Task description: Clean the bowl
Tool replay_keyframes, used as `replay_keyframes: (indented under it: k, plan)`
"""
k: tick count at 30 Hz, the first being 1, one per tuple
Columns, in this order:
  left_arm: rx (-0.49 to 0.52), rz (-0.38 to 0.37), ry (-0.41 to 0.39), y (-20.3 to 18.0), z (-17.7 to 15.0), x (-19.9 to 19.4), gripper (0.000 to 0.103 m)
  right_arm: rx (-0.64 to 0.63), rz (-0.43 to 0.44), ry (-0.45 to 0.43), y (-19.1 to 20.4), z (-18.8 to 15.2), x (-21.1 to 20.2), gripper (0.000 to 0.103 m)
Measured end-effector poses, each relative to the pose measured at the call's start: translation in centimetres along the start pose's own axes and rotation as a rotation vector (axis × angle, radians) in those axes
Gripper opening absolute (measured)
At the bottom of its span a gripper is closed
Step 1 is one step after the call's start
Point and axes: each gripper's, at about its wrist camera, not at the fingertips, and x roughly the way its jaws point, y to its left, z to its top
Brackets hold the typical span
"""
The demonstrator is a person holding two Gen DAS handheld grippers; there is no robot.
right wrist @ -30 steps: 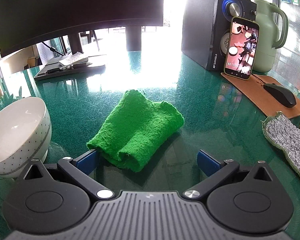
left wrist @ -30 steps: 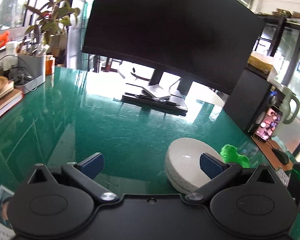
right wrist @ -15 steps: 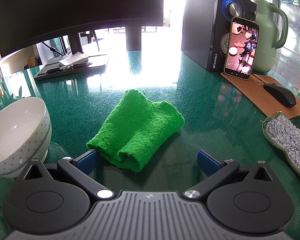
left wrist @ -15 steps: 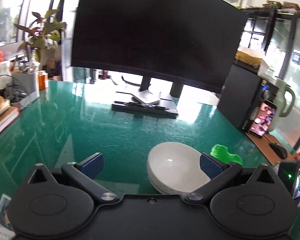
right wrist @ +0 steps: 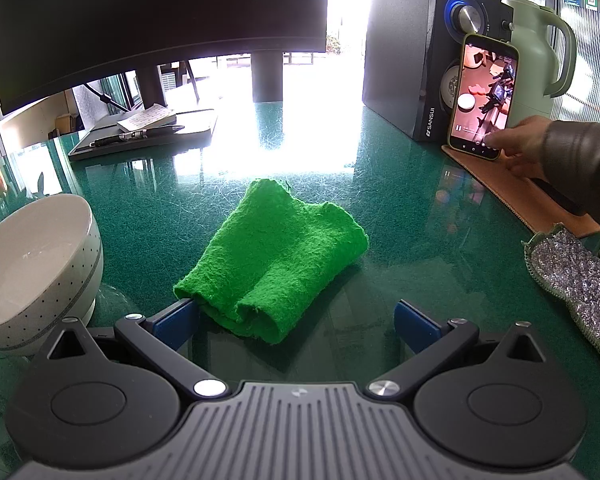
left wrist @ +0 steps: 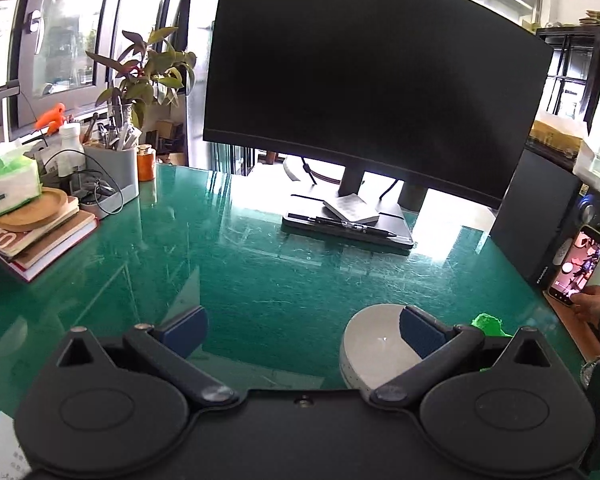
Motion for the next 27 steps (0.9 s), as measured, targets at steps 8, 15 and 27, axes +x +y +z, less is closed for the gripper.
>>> replay_keyframes:
  k: [8, 15, 27]
  plan:
    - [-0.002, 0.008, 0.015, -0.1, 0.0, 0.9, 0.103, 0.000, 0.000, 0.000, 0.0, 0.0, 0.0, 0.103]
    - [0.001, 0.007, 0.021, -0.3, -0.1, 1.2, 0.103, 0.000, 0.000, 0.000, 0.0, 0.0, 0.0, 0.103]
    - [0.002, 0.011, 0.023, -0.3, -0.2, 1.3, 0.103, 0.000, 0.000, 0.001, 0.0, 0.0, 0.0, 0.103]
